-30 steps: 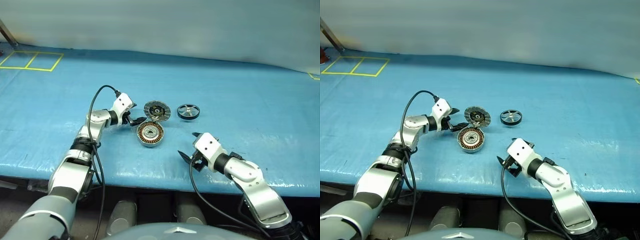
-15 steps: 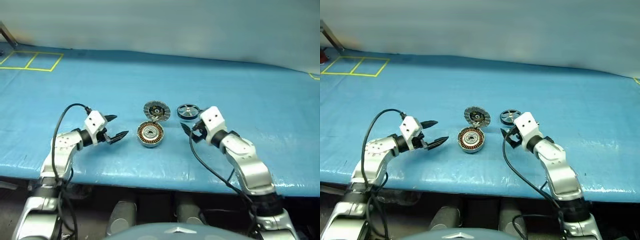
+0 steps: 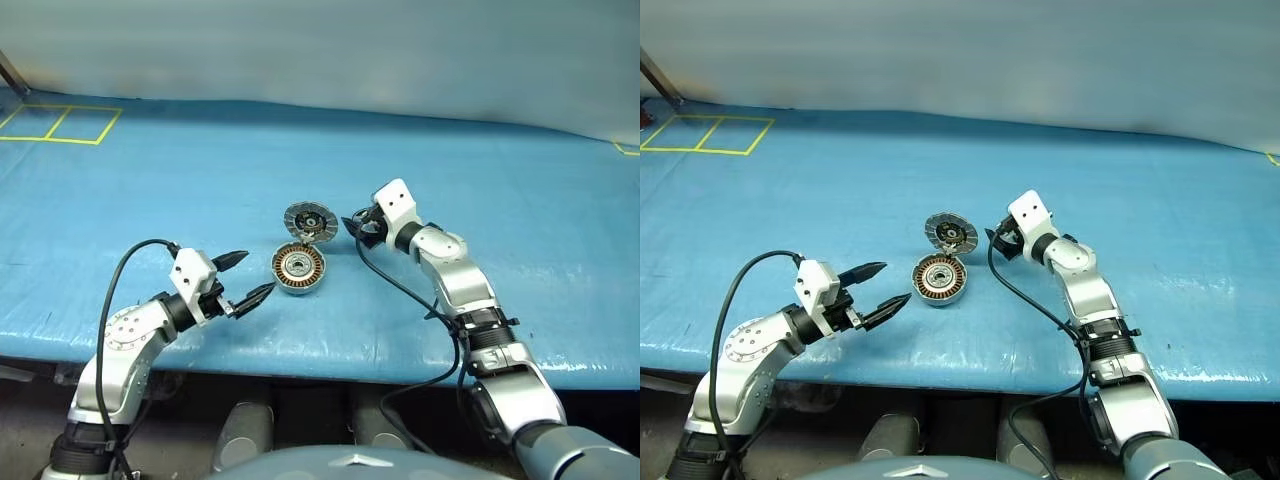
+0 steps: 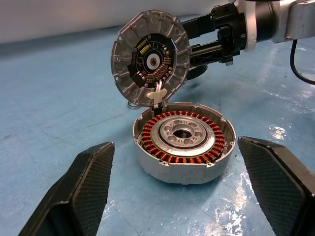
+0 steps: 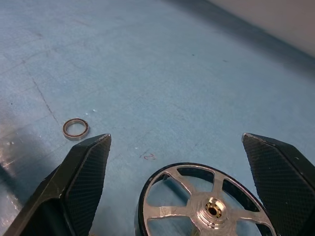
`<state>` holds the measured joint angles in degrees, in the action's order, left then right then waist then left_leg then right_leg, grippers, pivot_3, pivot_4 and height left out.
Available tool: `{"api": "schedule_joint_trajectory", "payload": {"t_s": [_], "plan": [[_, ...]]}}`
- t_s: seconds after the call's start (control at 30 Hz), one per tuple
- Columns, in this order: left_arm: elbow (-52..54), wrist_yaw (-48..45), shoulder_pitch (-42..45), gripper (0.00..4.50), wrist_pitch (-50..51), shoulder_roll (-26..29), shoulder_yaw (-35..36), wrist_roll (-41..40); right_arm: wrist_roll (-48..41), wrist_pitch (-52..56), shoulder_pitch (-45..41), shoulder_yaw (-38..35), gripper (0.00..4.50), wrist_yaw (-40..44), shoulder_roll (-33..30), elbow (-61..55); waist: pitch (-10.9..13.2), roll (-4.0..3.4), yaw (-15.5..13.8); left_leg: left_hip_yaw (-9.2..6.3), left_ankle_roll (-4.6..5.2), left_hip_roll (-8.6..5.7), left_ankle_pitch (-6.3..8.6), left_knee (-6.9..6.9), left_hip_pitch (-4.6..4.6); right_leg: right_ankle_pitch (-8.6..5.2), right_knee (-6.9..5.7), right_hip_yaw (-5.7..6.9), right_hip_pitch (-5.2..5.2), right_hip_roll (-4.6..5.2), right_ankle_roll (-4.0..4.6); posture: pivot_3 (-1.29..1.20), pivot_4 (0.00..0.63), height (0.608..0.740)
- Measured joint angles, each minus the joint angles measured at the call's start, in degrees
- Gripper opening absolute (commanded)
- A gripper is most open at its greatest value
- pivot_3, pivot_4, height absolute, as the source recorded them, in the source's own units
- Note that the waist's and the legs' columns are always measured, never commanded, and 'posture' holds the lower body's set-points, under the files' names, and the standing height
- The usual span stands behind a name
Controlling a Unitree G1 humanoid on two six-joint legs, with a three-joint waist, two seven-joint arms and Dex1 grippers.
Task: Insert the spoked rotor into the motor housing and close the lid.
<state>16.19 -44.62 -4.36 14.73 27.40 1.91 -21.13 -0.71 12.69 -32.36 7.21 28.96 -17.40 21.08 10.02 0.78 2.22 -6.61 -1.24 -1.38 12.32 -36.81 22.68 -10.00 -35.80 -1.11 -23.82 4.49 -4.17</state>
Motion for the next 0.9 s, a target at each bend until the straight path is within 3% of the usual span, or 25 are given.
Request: {"api": "schedule_joint_trajectory", "payload": {"t_s": [0.37, 0.9], "plan": [[2.87, 3.44, -4.34, 4.36, 0.00, -1.42, -1.33, 0.08, -1.63, -7.46, -8.77, 1.13, 4.50, 10.39, 4.55, 19.38, 0.03, -0.05, 0.53, 0.01, 0.00, 0.00, 0.00, 0.08, -0.03, -0.01, 0.00, -0.02, -0.01, -0.02, 0.03, 0.00, 0.150, 0.740], [5.58, 6.88, -7.68, 4.36, 0.23, -1.43, -1.47, 0.03, -1.36, -14.42, -15.51, 0.77, 4.50, 13.92, 9.65, 37.57, 0.04, -0.07, 1.41, -0.01, -0.02, 0.02, -0.03, 0.61, -0.24, -0.13, -0.01, -0.03, -0.10, -0.05, 0.24, 0.00, 0.150, 0.740]]}}
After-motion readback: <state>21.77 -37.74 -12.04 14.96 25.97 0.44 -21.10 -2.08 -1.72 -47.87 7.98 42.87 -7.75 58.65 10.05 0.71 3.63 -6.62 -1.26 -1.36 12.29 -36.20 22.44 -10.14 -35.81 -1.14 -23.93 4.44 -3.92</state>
